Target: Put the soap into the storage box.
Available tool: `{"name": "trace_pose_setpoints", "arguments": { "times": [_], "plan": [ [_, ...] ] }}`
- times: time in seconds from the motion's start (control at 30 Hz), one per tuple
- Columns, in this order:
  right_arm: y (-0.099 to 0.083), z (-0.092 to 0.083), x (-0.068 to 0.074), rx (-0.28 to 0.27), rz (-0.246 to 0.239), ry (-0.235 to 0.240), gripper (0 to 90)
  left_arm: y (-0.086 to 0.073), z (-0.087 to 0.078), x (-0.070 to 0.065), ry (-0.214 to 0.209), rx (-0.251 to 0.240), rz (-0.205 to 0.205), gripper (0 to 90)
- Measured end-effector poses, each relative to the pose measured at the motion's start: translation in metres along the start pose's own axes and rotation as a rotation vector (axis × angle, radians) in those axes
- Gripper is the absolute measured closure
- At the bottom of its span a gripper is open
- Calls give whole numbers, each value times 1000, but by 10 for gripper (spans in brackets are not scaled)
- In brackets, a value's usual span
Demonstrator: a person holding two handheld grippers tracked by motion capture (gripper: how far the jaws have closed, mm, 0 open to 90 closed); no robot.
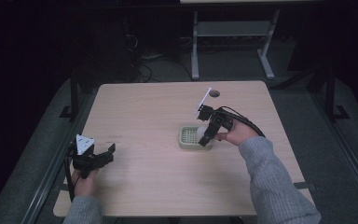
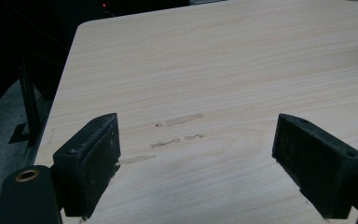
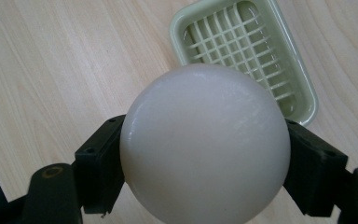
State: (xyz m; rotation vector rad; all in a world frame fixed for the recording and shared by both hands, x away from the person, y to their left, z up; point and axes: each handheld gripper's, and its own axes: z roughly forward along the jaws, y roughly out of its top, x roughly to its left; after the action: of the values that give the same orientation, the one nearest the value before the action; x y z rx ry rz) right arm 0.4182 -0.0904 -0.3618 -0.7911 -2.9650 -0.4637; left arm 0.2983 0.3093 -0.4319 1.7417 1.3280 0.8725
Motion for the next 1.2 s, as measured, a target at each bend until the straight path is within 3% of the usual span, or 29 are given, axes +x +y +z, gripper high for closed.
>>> {"name": "trace_pose_setpoints", "arguments": {
  "times": [0.37, 1.2],
  "plan": [
    [12, 10, -2, 5, 0, 9, 235, 0, 0, 0, 1, -1, -2, 148],
    [34, 32, -15, 66, 30, -25, 235, 1, 0, -1, 2, -4, -4, 148]
  ]
}}
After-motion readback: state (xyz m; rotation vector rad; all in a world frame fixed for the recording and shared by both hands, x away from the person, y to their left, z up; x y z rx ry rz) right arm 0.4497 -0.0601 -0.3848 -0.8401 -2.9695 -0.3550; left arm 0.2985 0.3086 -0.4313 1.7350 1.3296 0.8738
